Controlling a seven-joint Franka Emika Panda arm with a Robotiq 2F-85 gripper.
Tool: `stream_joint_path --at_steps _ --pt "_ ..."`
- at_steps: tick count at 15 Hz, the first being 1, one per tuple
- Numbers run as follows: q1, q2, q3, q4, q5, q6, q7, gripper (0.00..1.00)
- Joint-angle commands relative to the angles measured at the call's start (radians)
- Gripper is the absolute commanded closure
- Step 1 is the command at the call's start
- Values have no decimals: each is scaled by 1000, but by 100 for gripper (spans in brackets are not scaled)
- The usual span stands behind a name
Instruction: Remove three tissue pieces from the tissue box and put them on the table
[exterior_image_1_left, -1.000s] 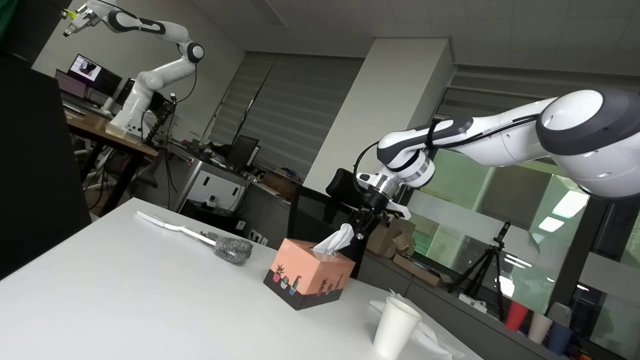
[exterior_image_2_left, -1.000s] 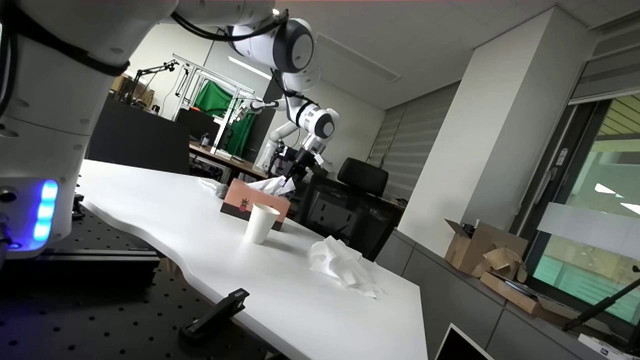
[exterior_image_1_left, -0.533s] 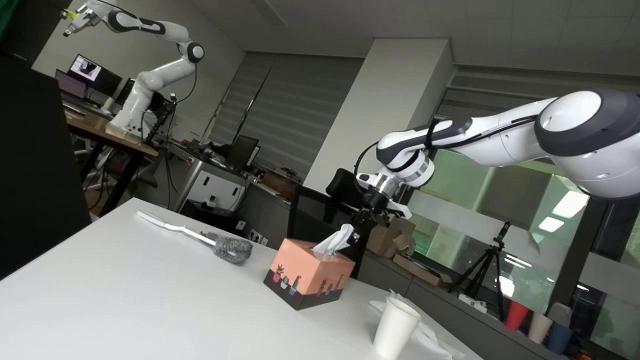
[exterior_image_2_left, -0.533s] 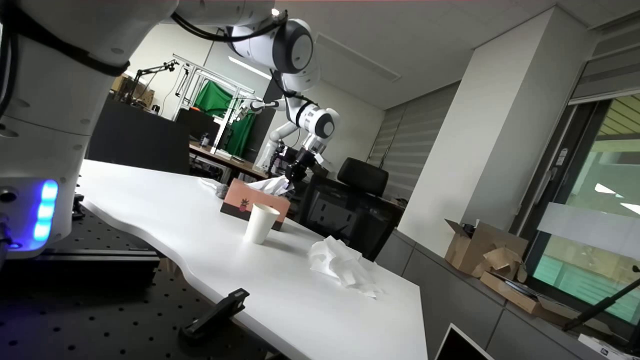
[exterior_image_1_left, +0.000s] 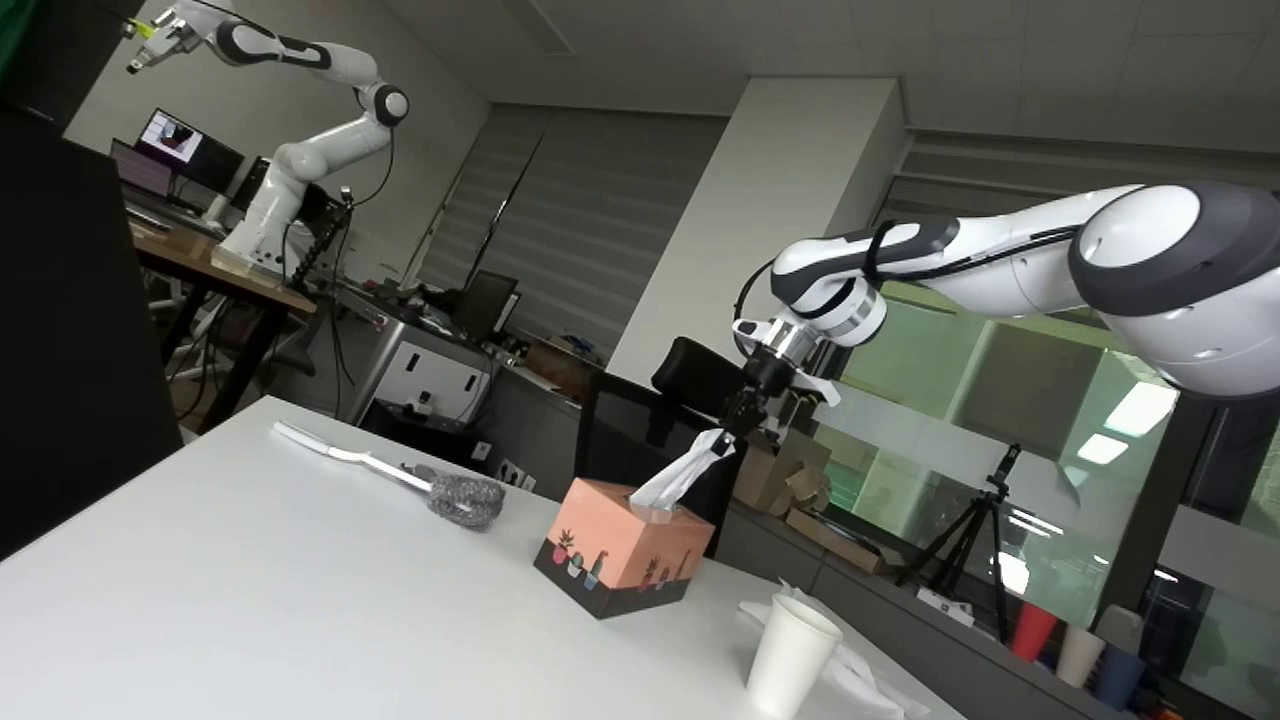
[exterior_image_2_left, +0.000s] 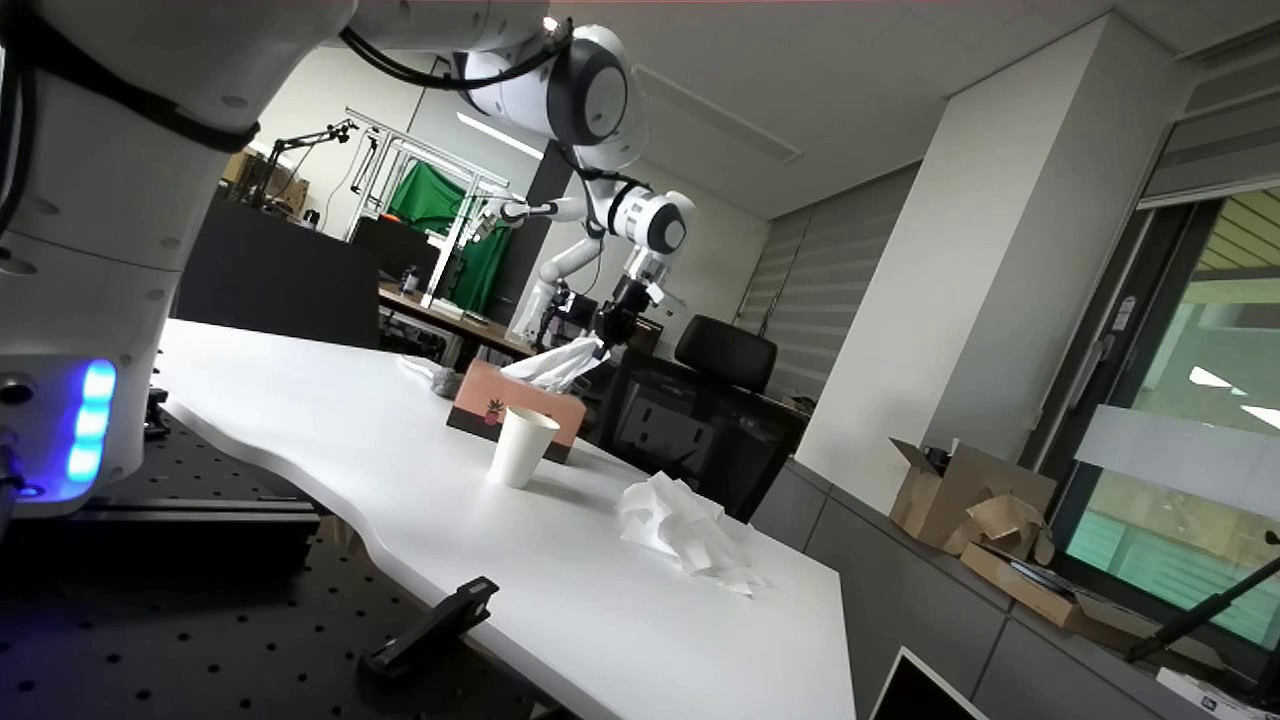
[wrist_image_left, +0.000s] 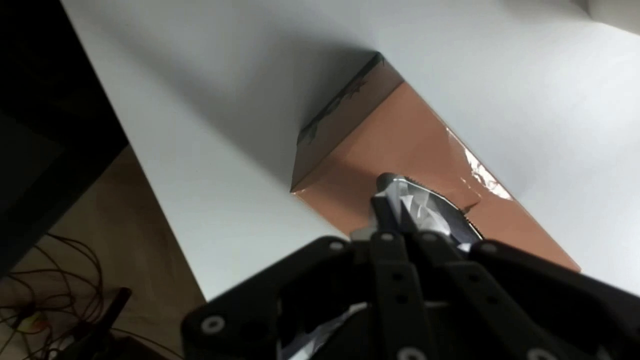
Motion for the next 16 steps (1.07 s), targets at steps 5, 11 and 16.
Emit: stream_joint_path --at_steps 5,11,16 --pt "-6 -8 -101 193 -64 -32 95 100" --pt "-41 -16 -181 256 -74 -45 130 100" --pt "-73 13 -274 268 -115 -31 159 100"
